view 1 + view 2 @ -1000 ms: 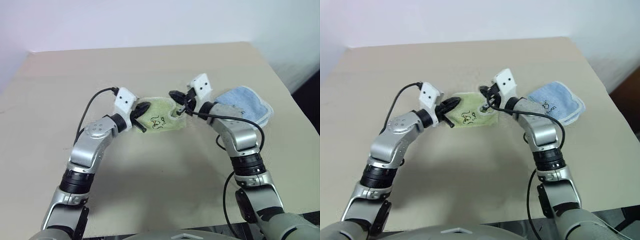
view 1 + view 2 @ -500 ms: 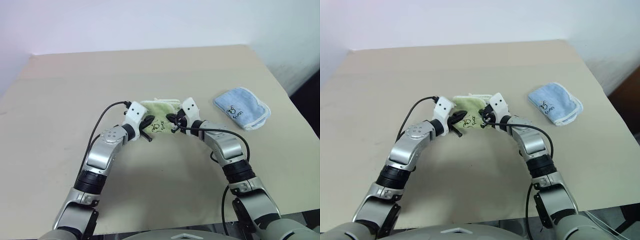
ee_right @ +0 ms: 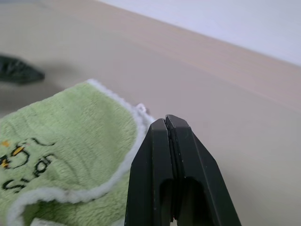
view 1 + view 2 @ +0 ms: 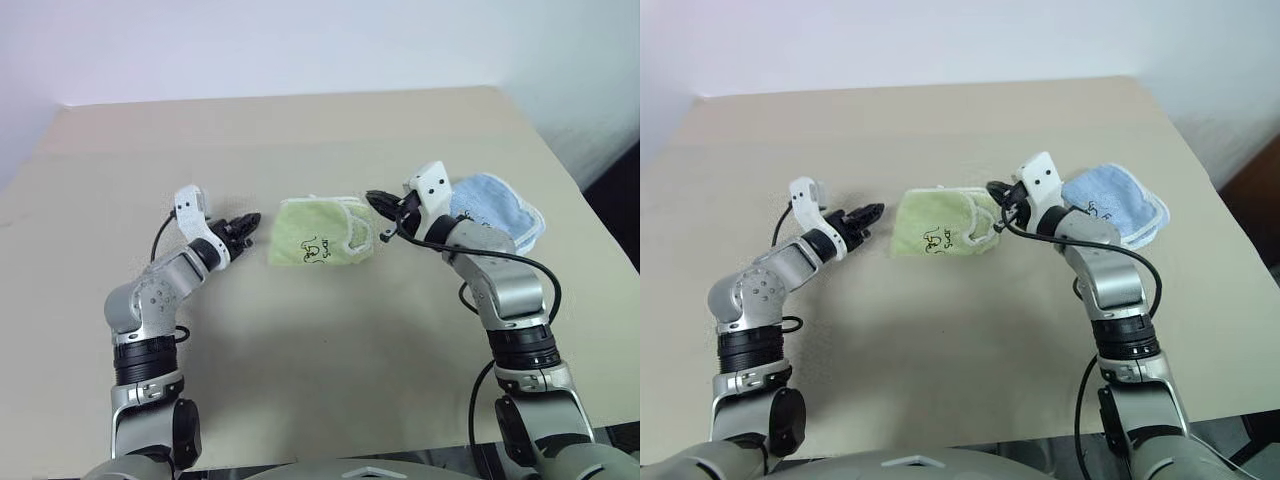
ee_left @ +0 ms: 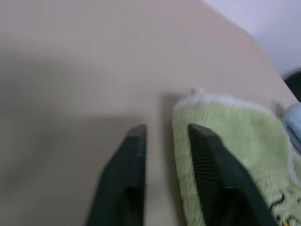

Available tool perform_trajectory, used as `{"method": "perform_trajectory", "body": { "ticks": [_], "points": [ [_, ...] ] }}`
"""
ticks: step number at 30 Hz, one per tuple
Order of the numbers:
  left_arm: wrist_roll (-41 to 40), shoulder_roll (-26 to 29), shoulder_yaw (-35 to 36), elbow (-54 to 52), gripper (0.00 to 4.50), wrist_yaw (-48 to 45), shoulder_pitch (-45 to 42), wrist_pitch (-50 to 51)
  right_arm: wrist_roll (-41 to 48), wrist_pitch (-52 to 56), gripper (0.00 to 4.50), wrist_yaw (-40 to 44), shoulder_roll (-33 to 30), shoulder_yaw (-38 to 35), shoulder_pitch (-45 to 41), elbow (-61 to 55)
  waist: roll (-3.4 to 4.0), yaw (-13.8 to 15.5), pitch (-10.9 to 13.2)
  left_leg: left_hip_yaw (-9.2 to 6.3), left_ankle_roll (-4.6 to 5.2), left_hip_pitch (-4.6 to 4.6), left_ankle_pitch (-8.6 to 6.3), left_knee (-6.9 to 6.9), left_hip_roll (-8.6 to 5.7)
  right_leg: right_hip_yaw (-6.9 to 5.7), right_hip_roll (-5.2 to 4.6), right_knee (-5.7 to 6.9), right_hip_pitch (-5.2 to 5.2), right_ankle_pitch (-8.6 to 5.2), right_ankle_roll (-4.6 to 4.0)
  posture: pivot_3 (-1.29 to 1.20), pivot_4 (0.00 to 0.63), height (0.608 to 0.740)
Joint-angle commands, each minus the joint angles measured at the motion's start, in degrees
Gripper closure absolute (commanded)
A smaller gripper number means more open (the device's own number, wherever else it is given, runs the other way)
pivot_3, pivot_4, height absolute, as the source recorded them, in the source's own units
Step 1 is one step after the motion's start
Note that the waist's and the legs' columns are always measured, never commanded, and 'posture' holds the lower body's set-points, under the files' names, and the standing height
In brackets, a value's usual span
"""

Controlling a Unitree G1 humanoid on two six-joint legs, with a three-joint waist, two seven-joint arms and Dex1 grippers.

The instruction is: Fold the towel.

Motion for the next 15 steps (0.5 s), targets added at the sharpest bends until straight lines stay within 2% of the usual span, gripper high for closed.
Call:
{"method": "perform_trajectory", "body": {
  "ticks": [1,5,15],
  "points": [
    [-4.74,-0.59,2.58,0.64,1.48,0.51,-1.98,3.66,0.93,-0.49,4.50,-0.53,-0.84,-1.96,-1.46,-2.59,0.00,0.00,0.00,0.00,0.00,0.00,0.00,0.00,0.00,0.00,0.00,-0.01,0.00,0.00,0.00,0.00,0.150,0.731],
    [-7.43,-1.67,2.77,2.38,0.09,0.92,-3.08,7.26,1.02,-0.85,4.50,-0.97,-1.19,-2.31,-1.05,-2.47,0.00,-0.03,0.00,0.00,-0.01,0.00,0.00,0.00,0.00,0.00,0.00,0.00,-0.01,0.00,0.00,0.00,0.150,0.731],
    [-6.54,-6.47,-2.82,6.35,0.04,1.49,-5.85,9.98,1.66,-0.94,4.50,-2.00,-0.90,-3.04,-0.52,-3.34,-0.02,0.25,-0.02,-0.02,-0.02,0.01,0.00,0.01,-0.08,0.00,-0.07,-0.03,0.09,0.01,-0.01,0.00,0.150,0.731]
  ]
}}
